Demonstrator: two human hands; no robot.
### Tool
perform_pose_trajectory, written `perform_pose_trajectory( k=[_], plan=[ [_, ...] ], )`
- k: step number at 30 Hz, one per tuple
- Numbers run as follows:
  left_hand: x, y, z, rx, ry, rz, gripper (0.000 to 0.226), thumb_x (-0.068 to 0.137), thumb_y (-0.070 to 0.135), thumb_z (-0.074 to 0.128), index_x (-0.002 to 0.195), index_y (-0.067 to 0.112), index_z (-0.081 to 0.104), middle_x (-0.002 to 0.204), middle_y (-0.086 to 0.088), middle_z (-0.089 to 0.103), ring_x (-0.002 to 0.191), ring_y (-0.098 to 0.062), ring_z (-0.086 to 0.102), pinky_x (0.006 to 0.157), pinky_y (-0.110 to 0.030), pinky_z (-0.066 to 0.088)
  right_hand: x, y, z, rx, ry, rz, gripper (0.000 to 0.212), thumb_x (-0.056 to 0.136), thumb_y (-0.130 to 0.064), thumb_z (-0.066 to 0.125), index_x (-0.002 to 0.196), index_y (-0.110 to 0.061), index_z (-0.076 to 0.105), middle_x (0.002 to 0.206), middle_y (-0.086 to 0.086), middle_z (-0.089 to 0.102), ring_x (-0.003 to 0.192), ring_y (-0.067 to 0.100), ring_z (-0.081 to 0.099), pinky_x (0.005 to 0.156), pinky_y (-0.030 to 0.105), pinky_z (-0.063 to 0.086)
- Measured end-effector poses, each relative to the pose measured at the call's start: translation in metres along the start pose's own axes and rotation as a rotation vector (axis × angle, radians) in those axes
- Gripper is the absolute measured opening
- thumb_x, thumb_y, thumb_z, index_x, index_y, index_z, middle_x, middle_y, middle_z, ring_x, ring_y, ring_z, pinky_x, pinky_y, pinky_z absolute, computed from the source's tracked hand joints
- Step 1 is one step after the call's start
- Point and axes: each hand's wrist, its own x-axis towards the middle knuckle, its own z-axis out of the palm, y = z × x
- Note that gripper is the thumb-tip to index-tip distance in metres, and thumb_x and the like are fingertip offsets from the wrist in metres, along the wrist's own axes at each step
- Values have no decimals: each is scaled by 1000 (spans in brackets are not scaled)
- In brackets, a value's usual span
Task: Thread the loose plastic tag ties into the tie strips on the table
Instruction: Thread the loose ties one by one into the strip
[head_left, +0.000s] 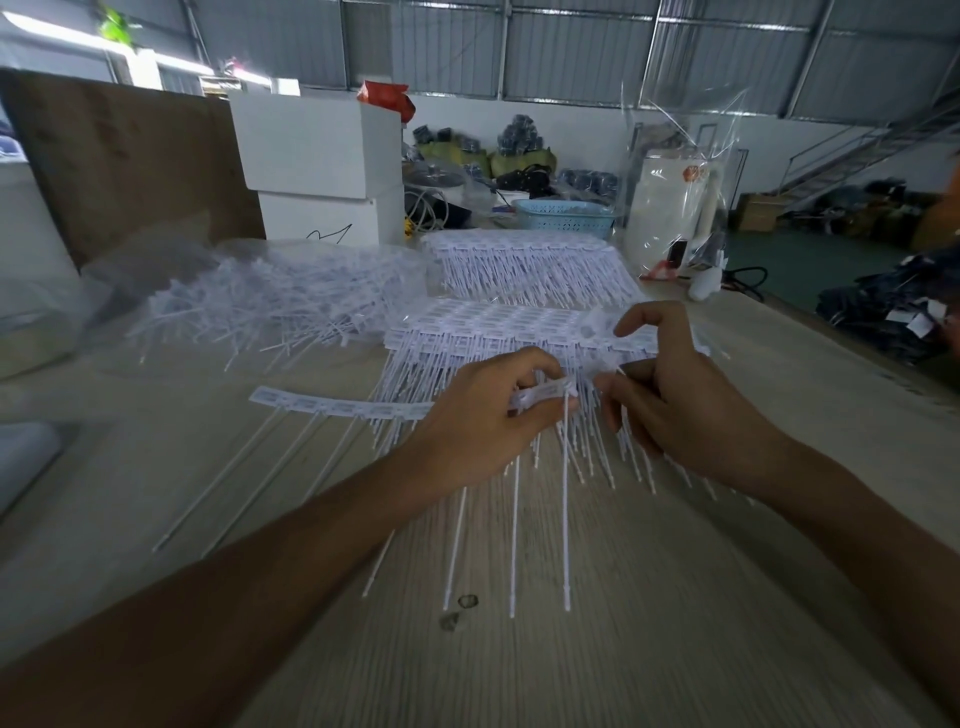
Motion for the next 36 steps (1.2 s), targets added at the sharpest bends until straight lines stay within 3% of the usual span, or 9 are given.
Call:
perform_pose_trajectory(
  k=[5, 9, 16, 20, 23, 26, 28, 33, 36],
  plan=[
    [-1, -1, -1, -9, 4, 13, 21, 92, 38, 69, 110, 29, 64, 76, 9, 64, 61, -12, 64, 62, -36, 49, 0, 4, 5, -108, -90, -31, 49, 102, -19, 52, 143, -29, 29, 66, -3, 66, 46, 8, 52, 49, 17, 41],
    [1, 0, -2, -18, -11, 32, 16, 93, 31, 70, 108, 26, 71, 84, 14, 69, 77, -7, 66, 69, -35, 50, 0, 0, 9, -58, -139, -26, 20, 104, -20, 47, 117, -20, 62, 61, 2, 60, 50, 8, 49, 56, 18, 39],
    [2, 5, -3, -7, -6, 102, 8, 92, 13, 71, 100, 13, 73, 87, 4, 70, 78, -11, 64, 69, -35, 49, -2, -12, 11, 199, -160, 49, 25, 106, -22, 40, 118, -18, 61, 55, 3, 49, 45, 9, 38, 49, 19, 35],
    [3, 6, -3, 21, 17, 112, 4, 92, 13, 69, 95, 13, 71, 81, 6, 66, 71, -9, 60, 62, -33, 46, -3, -14, 7, 316, -106, 101, 29, 107, -22, 39, 101, -17, 67, 66, 15, 59, 47, 20, 46, 44, 26, 35],
    [3, 5, -6, 22, 38, 103, 3, 93, 12, 68, 92, 14, 68, 74, 12, 59, 64, -4, 55, 56, -19, 37, -1, -12, 2, 226, -91, 173, 31, 107, -19, 43, 89, -8, 66, 70, 0, 66, 56, 22, 59, 50, 33, 46],
    [2, 4, -8, 35, 58, 68, 3, 92, 11, 69, 91, 13, 67, 68, 15, 57, 56, 3, 51, 52, -9, 29, -3, -12, 2, 203, -155, 185, 41, 106, -28, 45, 76, -6, 63, 62, -2, 62, 53, 18, 51, 51, 27, 42],
    [2, 4, -7, 34, 56, 54, 4, 92, 11, 68, 90, 13, 67, 70, 9, 61, 55, 0, 50, 51, -10, 28, -5, -14, 4, 263, -177, 192, 43, 105, -35, 45, 70, -20, 66, 59, 2, 54, 50, 16, 42, 49, 25, 36],
    [1, 6, -6, 27, 39, 81, 3, 92, 13, 67, 93, 14, 70, 75, 4, 65, 58, -6, 55, 52, -15, 35, -4, -12, 10, 223, -181, 134, 24, 95, -43, 50, 92, -27, 67, 53, -2, 44, 47, 10, 37, 48, 23, 33],
    [-1, 4, -4, 24, 26, 59, 3, 91, 12, 69, 92, 15, 70, 75, 5, 66, 59, -8, 58, 52, -19, 40, -4, -4, 11, 170, -172, 141, 34, 91, -48, 50, 120, -29, 54, 49, -5, 50, 45, 8, 41, 48, 22, 36]
  ],
)
